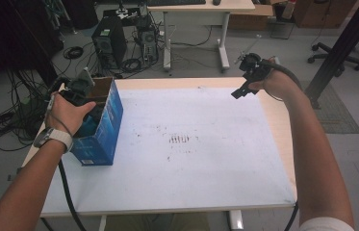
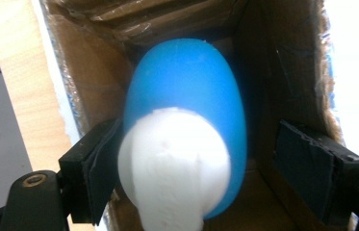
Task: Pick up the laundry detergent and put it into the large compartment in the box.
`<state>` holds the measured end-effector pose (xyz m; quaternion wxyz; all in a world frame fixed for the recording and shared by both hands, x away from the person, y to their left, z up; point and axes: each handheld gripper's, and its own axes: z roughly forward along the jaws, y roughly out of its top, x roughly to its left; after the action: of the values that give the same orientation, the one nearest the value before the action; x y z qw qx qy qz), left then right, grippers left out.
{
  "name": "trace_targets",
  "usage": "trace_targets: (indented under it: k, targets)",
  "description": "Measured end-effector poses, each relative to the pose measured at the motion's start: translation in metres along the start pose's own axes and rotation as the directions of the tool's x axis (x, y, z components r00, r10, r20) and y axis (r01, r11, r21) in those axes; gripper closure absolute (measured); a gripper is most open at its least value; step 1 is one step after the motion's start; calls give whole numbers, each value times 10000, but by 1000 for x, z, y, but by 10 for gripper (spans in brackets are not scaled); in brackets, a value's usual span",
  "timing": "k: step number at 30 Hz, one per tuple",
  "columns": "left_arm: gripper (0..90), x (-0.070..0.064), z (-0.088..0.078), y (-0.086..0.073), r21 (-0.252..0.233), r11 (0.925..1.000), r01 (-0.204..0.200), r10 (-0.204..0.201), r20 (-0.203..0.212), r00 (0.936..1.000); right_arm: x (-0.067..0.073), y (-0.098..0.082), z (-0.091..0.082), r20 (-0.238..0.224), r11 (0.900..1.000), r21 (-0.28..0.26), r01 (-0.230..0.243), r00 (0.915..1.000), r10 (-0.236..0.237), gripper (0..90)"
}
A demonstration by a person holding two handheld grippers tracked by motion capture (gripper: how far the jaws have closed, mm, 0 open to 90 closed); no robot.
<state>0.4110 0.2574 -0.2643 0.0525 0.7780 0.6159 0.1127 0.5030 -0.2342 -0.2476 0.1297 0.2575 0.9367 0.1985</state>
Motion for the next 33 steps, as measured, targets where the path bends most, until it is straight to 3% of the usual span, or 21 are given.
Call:
trace_targets:
  k: [2,24,33]
  targets:
    - [137,0,-3,0,-19,10000,16,-16,6,10000,0,0,0,2,10000,-8,-1,10000,1,71]
    - [120,2,-24,-3,-208,9997,-88,96,394,9992,4,-1,-5,19,10000,-38,27,10000,-27,72]
    - [118,0,-37,-2,-308,9993,-204,214,338,9992,6,-2,-8,50,10000,-66,33,10000,-33,72]
